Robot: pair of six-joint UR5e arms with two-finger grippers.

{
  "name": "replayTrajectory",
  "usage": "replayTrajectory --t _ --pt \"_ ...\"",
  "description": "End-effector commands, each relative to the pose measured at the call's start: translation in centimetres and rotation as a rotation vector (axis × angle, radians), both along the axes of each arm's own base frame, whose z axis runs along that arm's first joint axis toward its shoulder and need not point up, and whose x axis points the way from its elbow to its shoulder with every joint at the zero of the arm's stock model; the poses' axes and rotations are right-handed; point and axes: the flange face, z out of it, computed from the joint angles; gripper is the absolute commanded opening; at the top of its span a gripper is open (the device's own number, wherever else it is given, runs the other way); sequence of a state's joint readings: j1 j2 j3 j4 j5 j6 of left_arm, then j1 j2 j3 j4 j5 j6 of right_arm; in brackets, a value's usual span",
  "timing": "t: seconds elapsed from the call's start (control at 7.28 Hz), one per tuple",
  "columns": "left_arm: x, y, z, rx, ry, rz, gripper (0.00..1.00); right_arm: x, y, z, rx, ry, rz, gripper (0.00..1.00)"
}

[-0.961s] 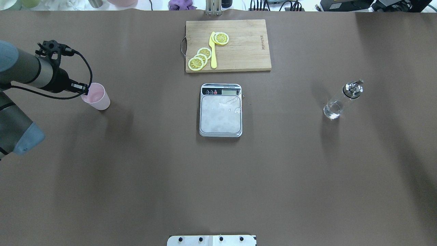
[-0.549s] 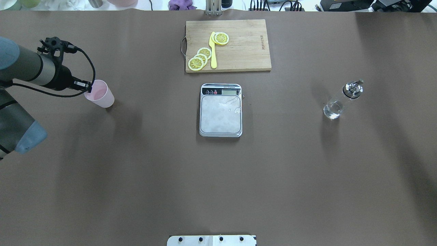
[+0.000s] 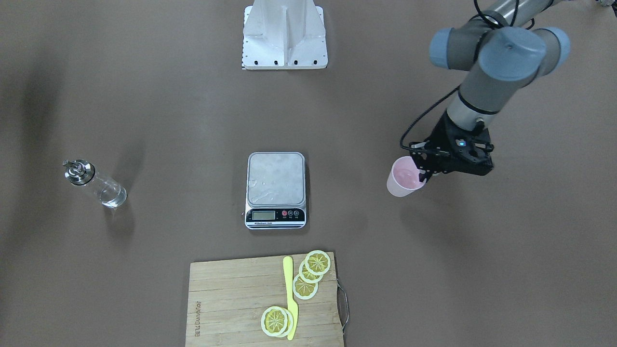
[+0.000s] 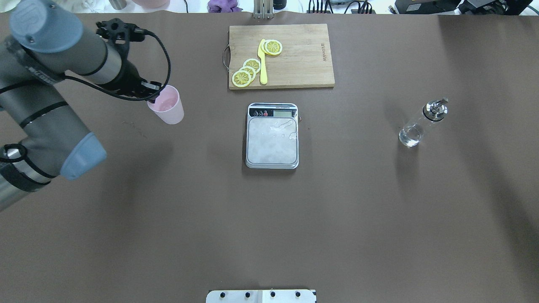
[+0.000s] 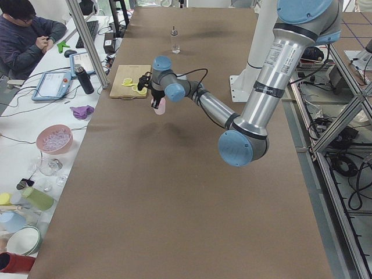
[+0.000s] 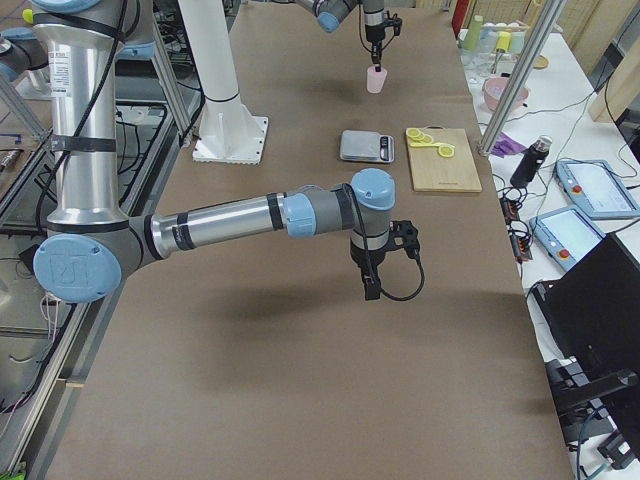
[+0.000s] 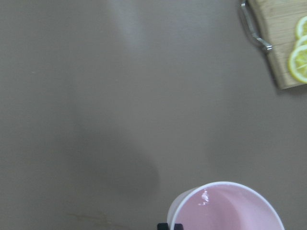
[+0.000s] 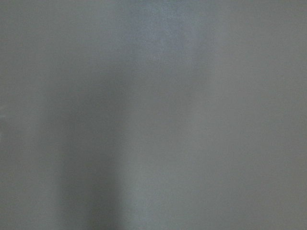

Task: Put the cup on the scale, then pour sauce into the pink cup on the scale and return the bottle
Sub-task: 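Carry the pink cup with the left gripper onto the scale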

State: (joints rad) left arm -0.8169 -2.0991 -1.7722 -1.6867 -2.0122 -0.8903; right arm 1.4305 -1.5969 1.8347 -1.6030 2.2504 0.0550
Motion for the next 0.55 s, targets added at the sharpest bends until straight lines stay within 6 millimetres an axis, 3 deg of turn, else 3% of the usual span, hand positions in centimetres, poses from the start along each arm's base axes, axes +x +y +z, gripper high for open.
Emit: replayTrajectory --t 0.0,0.27,0.41 --pt "7.3 3.2 -8.2 -0.071 0.042 -0.001 0.0 0.0 0.0 0.0 0.0 0.0 -0.001 1.0" --pt "13.4 3.2 -12.1 -0.05 0.019 -0.026 0.0 0.0 -0.1 -0.1 0.003 0.0 -0.001 1.0" --pt "15.0 2.7 -13.6 -0.073 0.022 -0.039 0.0 0.0 -0.1 -0.1 0.003 0.0 -0.001 1.0"
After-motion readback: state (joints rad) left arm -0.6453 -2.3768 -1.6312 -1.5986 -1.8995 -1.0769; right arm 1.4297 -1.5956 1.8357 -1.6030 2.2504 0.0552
